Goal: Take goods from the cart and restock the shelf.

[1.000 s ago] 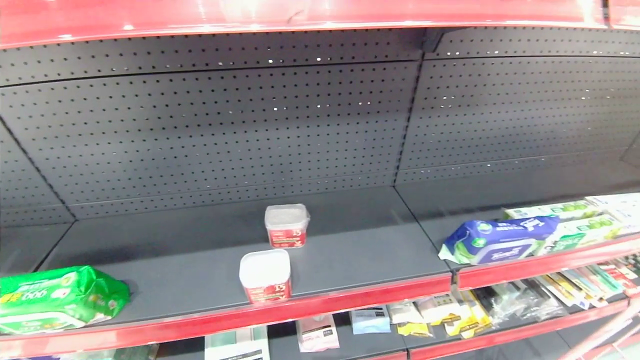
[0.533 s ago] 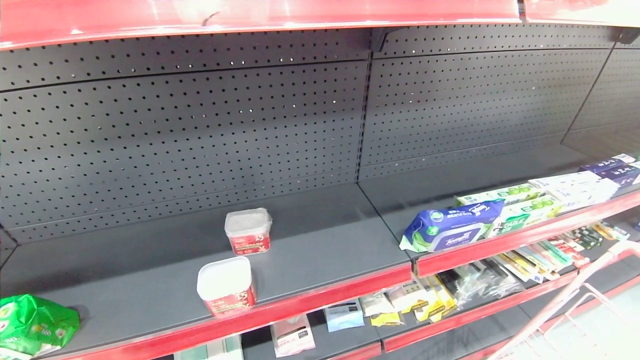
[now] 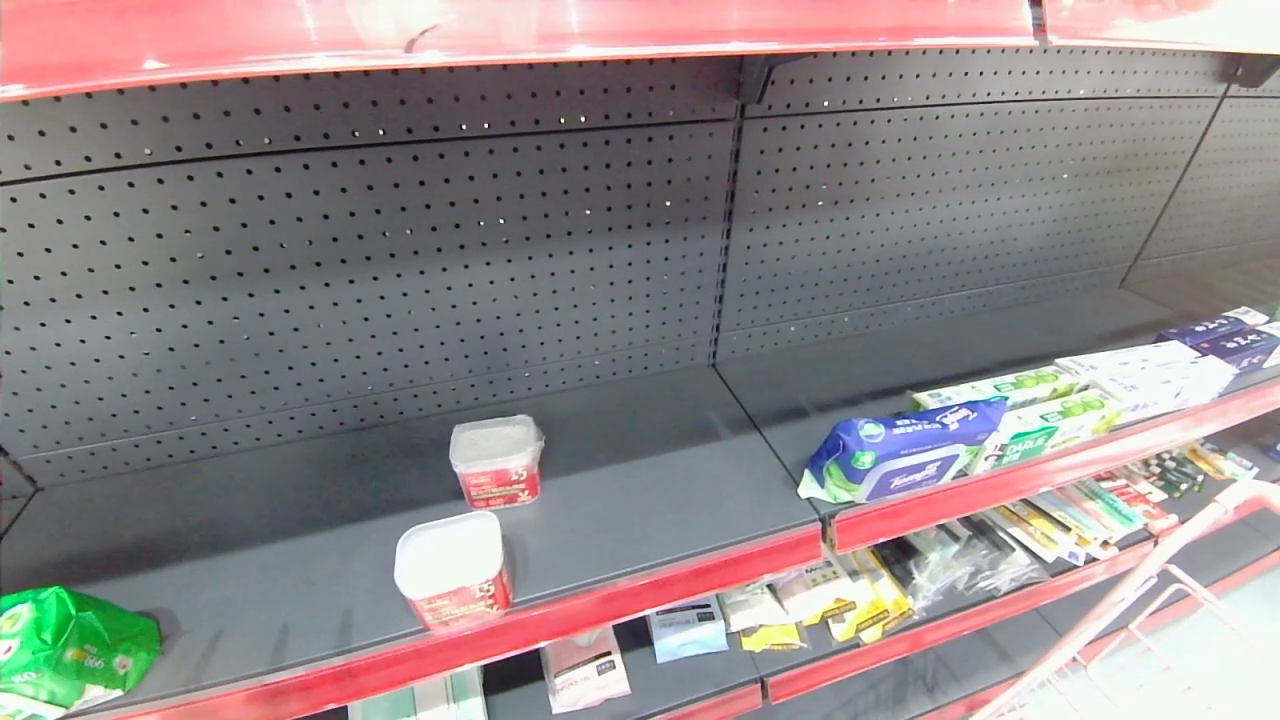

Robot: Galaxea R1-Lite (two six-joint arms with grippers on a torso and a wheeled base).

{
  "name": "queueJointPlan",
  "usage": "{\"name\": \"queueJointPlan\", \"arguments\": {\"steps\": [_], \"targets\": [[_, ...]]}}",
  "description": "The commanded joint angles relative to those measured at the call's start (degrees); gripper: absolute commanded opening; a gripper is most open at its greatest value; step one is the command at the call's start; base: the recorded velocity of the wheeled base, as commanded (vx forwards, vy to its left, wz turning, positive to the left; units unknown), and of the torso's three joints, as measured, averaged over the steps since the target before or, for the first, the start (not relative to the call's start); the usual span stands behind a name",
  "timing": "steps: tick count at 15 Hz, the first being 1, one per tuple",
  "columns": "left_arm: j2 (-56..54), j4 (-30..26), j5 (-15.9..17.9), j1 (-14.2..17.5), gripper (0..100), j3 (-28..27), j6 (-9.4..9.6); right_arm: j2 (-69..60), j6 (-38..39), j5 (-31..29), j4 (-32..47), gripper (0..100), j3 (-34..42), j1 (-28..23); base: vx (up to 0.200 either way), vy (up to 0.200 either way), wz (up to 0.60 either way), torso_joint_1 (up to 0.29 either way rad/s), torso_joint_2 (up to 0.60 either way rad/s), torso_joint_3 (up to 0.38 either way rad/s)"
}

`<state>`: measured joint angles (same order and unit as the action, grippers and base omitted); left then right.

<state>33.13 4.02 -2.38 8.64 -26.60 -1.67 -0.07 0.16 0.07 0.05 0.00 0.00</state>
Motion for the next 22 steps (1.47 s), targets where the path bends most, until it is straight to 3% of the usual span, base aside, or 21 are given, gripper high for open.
{"name": "queueJointPlan", "arguments": {"steps": [1, 3, 5, 8, 14, 15, 18, 22], "targets": [[23.0, -4.0, -4.0, -1.6, 100, -5.8, 0.44, 0.1, 0.0, 0.0, 0.0, 100, 0.0, 0.0, 0.000, 0.000, 0.00, 0.000, 0.00, 0.000], [24.8, -8.3, -3.2, -5.7, 100, -5.4, 0.44, 0.1, 0.0, 0.0, 0.0, 100, 0.0, 0.0, 0.000, 0.000, 0.00, 0.000, 0.00, 0.000], [29.2, -8.6, -2.2, -8.2, 100, -5.4, 0.09, 0.1, 0.0, 0.0, 0.0, 100, 0.0, 0.0, 0.000, 0.000, 0.00, 0.000, 0.00, 0.000], [34.0, -8.4, -0.6, -9.7, 100, -6.4, 0.35, 0.1, 0.0, 0.0, 0.0, 100, 0.0, 0.0, 0.000, 0.000, 0.00, 0.000, 0.00, 0.000], [41.3, -8.5, -1.2, -9.8, 100, -9.1, 0.53, 0.1, 0.0, 0.0, 0.0, 100, 0.0, 0.0, 0.000, 0.000, 0.00, 0.000, 0.00, 0.000], [42.5, -8.6, -0.9, -9.9, 100, -9.1, 1.05, 0.1, 0.0, 0.0, 0.0, 100, 0.0, 0.0, 0.000, 0.000, 0.00, 0.000, 0.00, 0.000], [47.1, -8.4, -1.1, -10.0, 100, -8.7, 5.63, 0.1, 0.0, 0.0, 0.0, 100, 0.0, 0.0, 0.000, 0.000, 0.00, 0.000, 0.00, 0.000], [51.2, -8.3, -0.6, -13.1, 100, -8.9, 6.33, 0.1, 0.0, 0.0, 0.0, 100, 0.0, 0.0, 0.000, 0.000, 0.00, 0.000, 0.00, 0.000]]}}
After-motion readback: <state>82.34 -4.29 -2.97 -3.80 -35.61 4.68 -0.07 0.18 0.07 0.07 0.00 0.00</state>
